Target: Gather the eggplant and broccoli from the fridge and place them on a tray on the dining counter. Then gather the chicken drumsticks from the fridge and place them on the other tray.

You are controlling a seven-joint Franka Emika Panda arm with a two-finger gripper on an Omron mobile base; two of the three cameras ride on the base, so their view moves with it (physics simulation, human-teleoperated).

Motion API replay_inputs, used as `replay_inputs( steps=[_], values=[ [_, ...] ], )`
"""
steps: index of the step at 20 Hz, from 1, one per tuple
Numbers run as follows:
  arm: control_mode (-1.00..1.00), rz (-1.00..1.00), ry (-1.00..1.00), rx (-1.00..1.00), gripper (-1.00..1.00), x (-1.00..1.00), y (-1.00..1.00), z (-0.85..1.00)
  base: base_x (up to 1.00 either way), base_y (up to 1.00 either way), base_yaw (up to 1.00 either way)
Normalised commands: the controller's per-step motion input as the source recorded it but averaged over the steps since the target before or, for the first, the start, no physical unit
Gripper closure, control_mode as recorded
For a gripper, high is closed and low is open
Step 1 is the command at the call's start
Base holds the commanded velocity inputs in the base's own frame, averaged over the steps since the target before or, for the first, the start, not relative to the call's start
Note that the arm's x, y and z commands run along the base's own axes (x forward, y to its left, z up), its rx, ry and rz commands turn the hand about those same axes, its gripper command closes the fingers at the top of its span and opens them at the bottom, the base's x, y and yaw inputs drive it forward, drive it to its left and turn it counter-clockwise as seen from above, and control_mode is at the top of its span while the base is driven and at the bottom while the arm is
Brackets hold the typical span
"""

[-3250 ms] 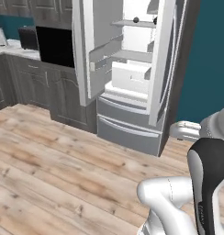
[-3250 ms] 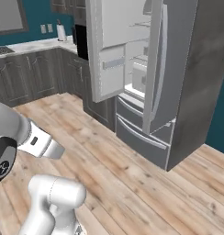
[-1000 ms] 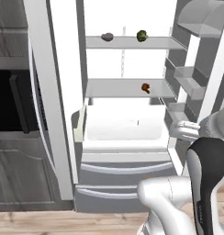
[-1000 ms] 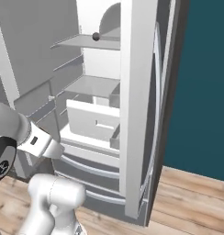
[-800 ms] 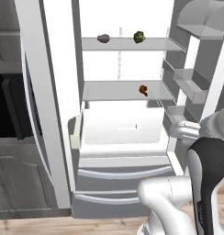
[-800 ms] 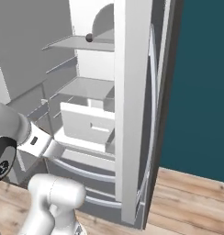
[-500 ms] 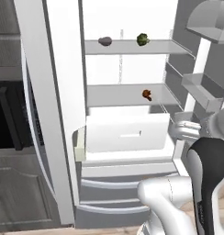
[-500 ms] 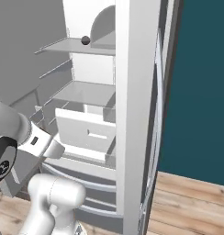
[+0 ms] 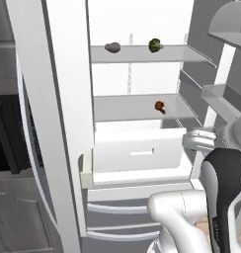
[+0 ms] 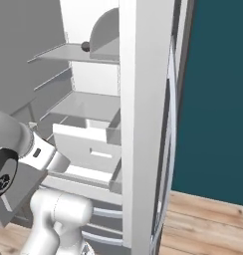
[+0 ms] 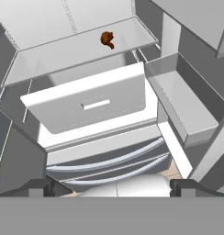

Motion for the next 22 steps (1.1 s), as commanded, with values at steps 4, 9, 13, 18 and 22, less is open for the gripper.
replay_inputs(
  steps=[4,9,13,18,22],
  values=[
    [1.0,0.0,0.0,0.0,-1.0,0.0,0.0,0.0,0.33,0.27,-0.06],
    [1.0,0.0,0.0,0.0,-1.0,0.0,0.0,0.0,0.11,0.33,-0.11],
    [1.0,0.0,0.0,0.0,-1.0,0.0,0.0,0.0,0.22,0.36,-0.11],
    [1.0,0.0,0.0,0.0,-1.0,0.0,0.0,0.0,0.39,0.27,-0.1],
    [1.0,0.0,0.0,0.0,-1.0,0.0,0.0,0.0,0.56,0.01,-0.05]
  ],
)
